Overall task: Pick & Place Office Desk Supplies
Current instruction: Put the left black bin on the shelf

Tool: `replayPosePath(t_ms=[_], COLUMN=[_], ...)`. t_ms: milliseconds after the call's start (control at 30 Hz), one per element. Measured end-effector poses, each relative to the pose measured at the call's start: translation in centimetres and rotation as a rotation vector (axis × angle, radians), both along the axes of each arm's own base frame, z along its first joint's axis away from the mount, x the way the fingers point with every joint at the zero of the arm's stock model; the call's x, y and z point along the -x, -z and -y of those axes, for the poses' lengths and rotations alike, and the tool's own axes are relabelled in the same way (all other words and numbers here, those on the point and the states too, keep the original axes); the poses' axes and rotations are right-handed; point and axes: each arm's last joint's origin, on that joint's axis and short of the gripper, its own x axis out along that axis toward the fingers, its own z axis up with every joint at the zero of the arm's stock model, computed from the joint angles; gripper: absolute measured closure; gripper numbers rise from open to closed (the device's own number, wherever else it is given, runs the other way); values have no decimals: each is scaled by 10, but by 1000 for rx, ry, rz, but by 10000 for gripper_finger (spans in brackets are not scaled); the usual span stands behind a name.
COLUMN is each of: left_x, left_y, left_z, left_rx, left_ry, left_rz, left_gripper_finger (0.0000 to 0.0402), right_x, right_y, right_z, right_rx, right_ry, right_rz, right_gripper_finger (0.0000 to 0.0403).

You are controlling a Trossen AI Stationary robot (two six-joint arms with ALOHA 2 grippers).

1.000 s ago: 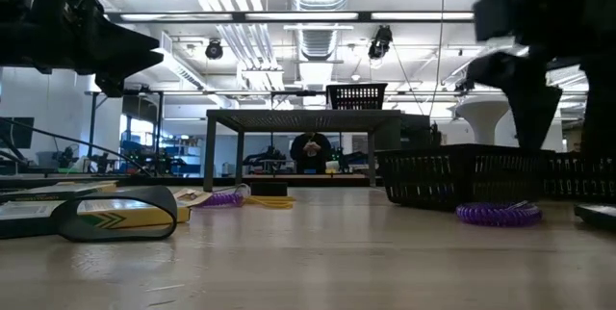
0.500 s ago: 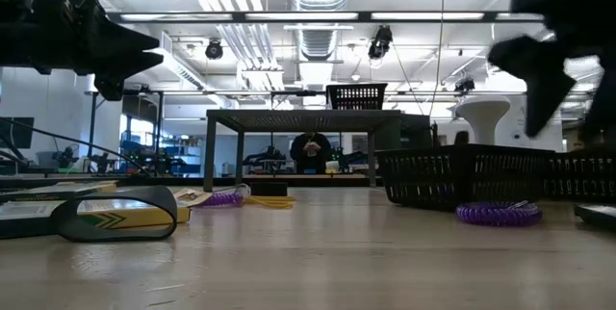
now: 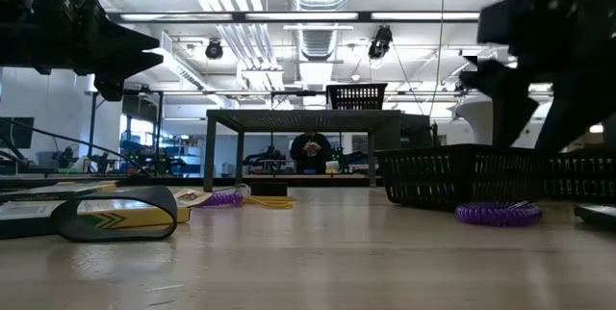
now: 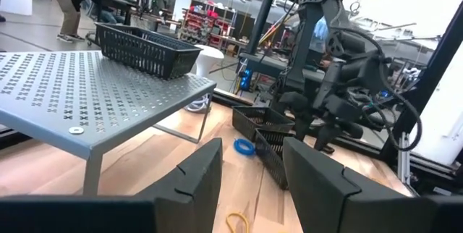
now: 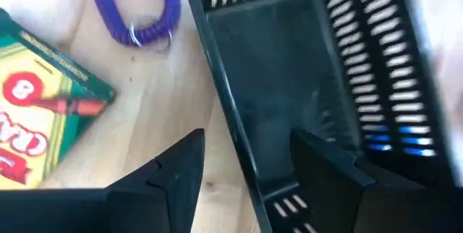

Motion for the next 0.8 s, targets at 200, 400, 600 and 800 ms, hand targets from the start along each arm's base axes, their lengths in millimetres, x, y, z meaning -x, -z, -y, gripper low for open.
replayPosePath(t_ms=[200, 400, 600, 800], left_x=[-1, -1, -1, -1], left_y=[0, 1, 0, -4], left_z=[0, 0, 0, 0], left_rx=[0, 0, 1, 2], left_ry=[0, 0, 0, 0], left_rz=[-7, -9, -3, 37], left_gripper_finger=[249, 249, 249, 249], right_x=[-6, -13, -33, -68], right_y=[11, 9, -19, -72], right_z=[0, -4, -13, -21], right_rx=[-9, -51, -136, -230], right_ry=[7, 28, 36, 6], right_rz=[-46, -54, 52, 319], right_gripper_finger=[261, 352, 390, 390])
